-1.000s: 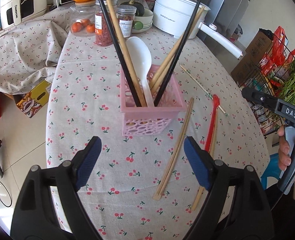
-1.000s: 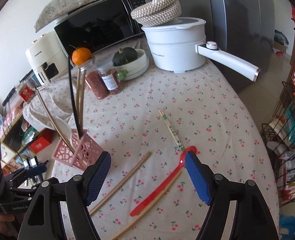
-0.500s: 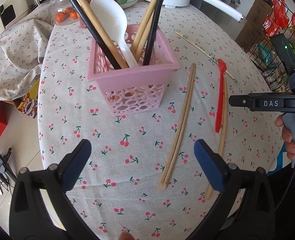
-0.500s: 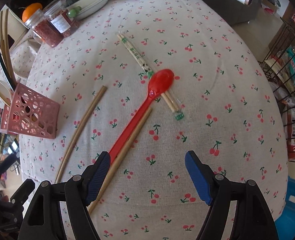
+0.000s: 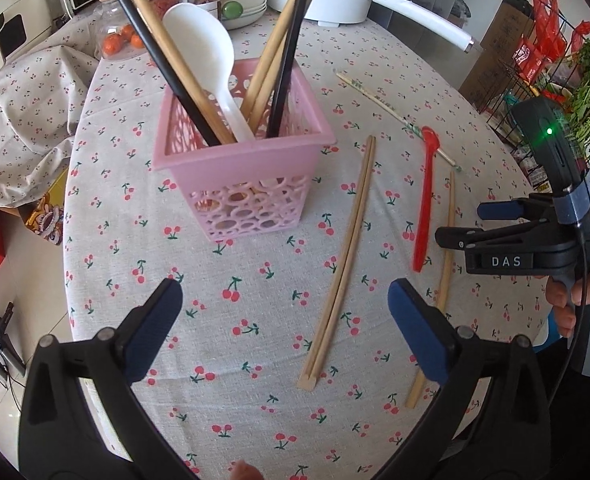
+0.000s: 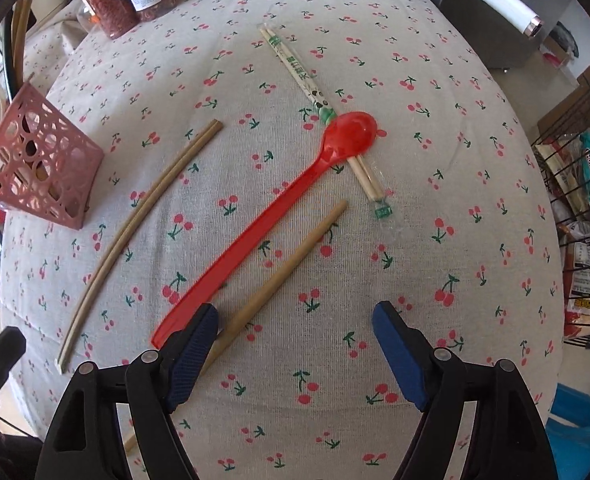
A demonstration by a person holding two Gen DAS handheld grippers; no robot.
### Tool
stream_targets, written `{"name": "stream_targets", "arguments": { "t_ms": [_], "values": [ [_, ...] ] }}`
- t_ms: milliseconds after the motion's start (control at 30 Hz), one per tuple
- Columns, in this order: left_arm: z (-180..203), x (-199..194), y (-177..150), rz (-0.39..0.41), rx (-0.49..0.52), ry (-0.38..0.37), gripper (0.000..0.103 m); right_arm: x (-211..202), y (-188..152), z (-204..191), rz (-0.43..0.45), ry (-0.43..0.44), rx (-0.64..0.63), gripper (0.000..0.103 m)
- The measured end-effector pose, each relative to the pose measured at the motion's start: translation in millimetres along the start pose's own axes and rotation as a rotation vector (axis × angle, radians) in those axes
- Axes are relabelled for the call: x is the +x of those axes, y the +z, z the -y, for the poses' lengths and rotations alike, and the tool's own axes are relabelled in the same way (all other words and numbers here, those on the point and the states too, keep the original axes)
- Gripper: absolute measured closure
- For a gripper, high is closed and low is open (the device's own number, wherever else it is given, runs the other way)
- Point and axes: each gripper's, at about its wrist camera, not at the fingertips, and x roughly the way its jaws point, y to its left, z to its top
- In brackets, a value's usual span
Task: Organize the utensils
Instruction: 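Grasp a wooden chopstick with the left tool while the right tool grasps another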
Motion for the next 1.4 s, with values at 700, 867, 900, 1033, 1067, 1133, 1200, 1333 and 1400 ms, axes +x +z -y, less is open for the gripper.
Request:
{"name": "stream_targets", "arguments": {
  "t_ms": [700,867,900,1033,1067,1133,1200,1333,1400],
  "values": [
    [90.3,23.9,32.9,-0.04,0.18,0.019,0.001,-26.2,-39.0,99.5,0.054,0.089,0.089,0.097],
    [104.1,39.6,53.3,-0.042,0.176,0.029,0.015,-38.7,-25.2,119.1,0.07,0.123,0.124,0.097],
    [106.8,44.7,55.8,-0.048,0.176,0.034,0.026,-33.4,-11.5,109.2,0.07,0.129,0.127,0.097],
    [104.4,62.2,65.1,-0.066,0.143,0.066,0.064,-30.9,-1.6,106.6,0.07,0.146,0.135,0.097],
    [102.7,64.9,67.0,-0.063,0.135,0.079,0.067,-31.0,-1.5,106.0,0.069,0.149,0.135,0.097],
    [100.5,71.4,72.0,-0.069,0.122,0.101,0.069,-29.4,0.3,106.5,0.069,0.158,0.134,0.097],
    [97.0,76.2,75.2,-0.08,0.109,0.116,0.071,-29.0,1.8,106.2,0.071,0.168,0.134,0.097],
    [94.2,88.4,77.2,-0.124,0.097,0.151,0.074,-27.9,5.6,107.3,0.072,0.183,0.132,0.097],
    [93.6,91.2,77.5,-0.137,0.1,0.155,0.074,-27.9,6.7,108.0,0.073,0.191,0.132,0.097]
  ]
}}
